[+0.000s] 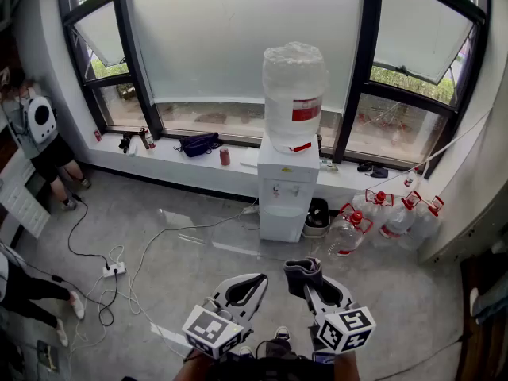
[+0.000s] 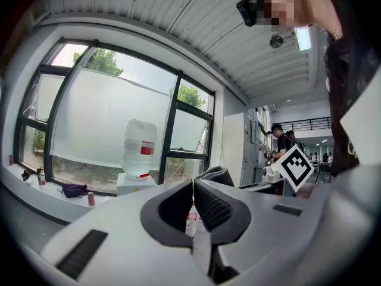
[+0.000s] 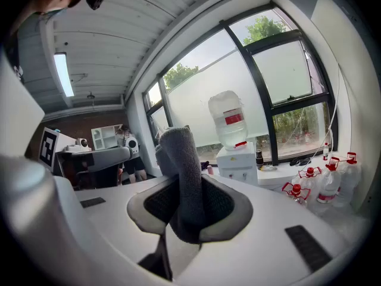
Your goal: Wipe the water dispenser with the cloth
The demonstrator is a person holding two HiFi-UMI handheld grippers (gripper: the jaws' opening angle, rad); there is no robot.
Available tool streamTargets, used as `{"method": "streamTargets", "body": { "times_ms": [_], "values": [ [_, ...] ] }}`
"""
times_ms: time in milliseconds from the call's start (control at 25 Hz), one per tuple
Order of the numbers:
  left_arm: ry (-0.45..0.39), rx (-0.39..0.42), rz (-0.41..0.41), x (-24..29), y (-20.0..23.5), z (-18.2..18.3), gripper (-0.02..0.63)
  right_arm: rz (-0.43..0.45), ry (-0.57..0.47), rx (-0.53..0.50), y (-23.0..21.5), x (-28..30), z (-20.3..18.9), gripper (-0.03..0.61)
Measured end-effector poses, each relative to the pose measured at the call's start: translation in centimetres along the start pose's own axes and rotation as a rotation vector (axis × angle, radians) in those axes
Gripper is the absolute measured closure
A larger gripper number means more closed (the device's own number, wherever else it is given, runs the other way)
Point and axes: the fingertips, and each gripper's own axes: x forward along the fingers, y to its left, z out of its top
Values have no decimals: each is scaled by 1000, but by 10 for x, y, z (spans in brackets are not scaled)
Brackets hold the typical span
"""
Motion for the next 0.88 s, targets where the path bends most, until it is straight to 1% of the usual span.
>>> {"method": "streamTargets", "body": {
  "times_ms": [120,240,360,600,680,800,880],
  "values": [
    [2,1,2,7,-1,4,594,-1,1,0,-6,2,2,472],
    [-6,-1,-15,13,-2,2,594,-2,3,0,-12,6,3,472],
    [3,-8,-8,20,0,-2,594,1,7,1,-20,8,4,472],
    [-5,-32,-11,47,3,2,594,-2,15,4,-48,12,11,472],
    [0,-29,9,58,4,7,594,-1,15,6,-59,15,14,471],
    [30,-30,57,73,9,9,594,8,13,6,-74,19,19,472],
    [26,-32,75,82,9,9,594,22,14,5,-82,21,21,471]
  ]
}}
